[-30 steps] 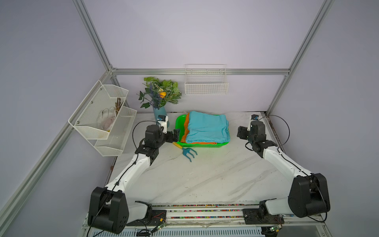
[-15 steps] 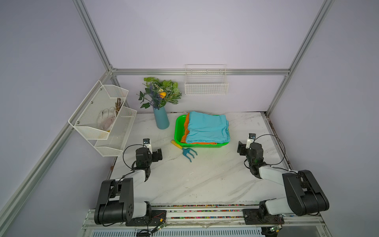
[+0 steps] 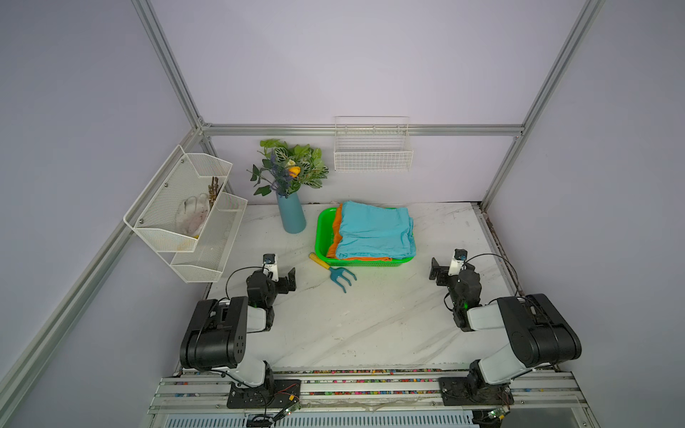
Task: Put the folded long pants in the basket
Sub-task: Reset both arms
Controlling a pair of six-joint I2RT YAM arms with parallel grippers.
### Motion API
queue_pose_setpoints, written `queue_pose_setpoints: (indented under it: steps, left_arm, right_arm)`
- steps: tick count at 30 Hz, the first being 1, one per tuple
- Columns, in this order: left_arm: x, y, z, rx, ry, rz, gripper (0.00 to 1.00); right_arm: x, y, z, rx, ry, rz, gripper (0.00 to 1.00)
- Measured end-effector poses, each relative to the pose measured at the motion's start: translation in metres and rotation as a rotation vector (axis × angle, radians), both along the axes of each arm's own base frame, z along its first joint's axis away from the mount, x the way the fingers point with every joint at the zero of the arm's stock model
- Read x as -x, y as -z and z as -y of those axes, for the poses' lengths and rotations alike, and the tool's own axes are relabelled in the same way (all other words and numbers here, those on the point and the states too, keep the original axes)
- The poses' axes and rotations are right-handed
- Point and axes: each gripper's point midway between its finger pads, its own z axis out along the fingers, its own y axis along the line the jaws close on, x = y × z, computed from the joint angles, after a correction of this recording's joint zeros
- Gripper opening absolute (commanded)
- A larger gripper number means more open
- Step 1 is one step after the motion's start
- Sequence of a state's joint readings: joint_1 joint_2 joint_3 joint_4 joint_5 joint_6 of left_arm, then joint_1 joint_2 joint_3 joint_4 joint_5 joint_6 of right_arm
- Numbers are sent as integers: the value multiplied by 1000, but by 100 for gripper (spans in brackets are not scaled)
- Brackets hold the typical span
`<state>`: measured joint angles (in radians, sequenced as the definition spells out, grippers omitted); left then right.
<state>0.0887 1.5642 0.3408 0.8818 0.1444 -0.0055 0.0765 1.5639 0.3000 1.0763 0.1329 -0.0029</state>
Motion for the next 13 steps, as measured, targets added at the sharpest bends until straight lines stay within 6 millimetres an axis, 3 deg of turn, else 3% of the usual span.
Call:
queue_pose_setpoints:
  steps: [3,13]
  left_arm:
    - [-5,-8,3,-11,10,27,100]
    - [-6,-9,2,-25,3,30,100]
  right_arm:
    - [-1,-6,0,-2,-2,25,99]
    - [-1,-8,0,-9,-13,40,99]
